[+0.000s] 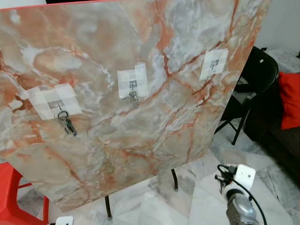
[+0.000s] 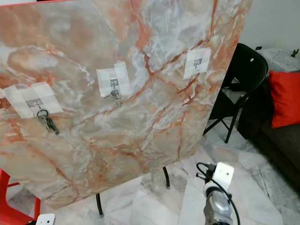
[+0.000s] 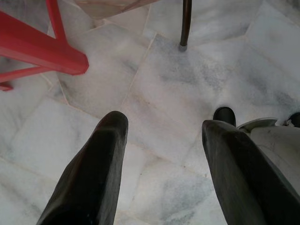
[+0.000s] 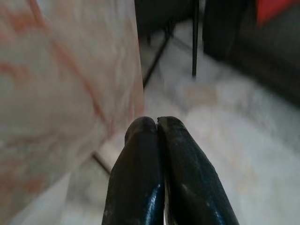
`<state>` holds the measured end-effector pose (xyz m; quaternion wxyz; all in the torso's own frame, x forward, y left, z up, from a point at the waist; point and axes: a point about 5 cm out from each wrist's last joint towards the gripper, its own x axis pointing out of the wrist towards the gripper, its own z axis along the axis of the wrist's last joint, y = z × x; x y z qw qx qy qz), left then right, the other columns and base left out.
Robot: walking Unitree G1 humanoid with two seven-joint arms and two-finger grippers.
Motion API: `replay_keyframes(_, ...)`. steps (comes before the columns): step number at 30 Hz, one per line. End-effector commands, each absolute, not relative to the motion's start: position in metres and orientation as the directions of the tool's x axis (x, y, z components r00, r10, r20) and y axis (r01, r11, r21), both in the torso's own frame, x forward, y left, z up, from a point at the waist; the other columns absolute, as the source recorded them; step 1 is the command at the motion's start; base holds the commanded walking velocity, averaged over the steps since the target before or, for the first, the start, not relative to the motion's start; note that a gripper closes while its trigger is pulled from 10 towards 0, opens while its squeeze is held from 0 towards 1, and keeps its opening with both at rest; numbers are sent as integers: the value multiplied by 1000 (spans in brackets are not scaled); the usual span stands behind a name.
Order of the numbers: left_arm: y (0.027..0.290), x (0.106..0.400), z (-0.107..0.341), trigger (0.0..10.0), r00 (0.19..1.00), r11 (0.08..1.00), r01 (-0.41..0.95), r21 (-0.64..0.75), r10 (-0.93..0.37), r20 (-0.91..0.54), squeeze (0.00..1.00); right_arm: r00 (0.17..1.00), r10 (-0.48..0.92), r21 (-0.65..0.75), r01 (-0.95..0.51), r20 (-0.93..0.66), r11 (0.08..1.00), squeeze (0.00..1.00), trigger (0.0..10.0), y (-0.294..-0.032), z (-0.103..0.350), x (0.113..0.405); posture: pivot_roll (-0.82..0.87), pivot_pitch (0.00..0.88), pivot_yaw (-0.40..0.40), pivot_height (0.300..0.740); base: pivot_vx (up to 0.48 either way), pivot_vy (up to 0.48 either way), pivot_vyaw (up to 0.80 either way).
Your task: Hang keys on a hook
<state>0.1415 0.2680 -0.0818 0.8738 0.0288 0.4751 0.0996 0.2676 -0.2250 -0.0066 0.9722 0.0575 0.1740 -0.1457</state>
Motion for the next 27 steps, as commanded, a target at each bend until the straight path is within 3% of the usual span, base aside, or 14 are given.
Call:
replay_keyframes(1,267,137,-84,10000,516,979,-143,148,201,-833,0,933,-253,-12,259,-255,966,0,10000,-227,8,274,28,0,-23,740,0,0,0)
replay_keyframes(10,268,138,-83,10000,516,979,-140,151,202,-833,0,975,-213,-115,205,-61,972,0,10000,-212,37,288,25,0,-18,740,0,0,0)
replay_keyframes(19,270,137,-83,10000,513,976,-147,159,212,-832,0,945,-281,-232,314,166,921,0,10000,-209,81,298,23,0,-14,740,0,0,0)
replay_keyframes(26,270,135,-84,10000,508,977,-139,160,209,-835,0,896,-365,-208,419,255,884,0,10000,-205,107,308,25,0,-6,740,0,0,0)
replay_keyframes(27,270,135,-84,10000,509,977,-137,161,209,-835,0,874,-424,-116,459,240,881,0,10000,-204,111,311,25,0,-4,740,0,0,0)
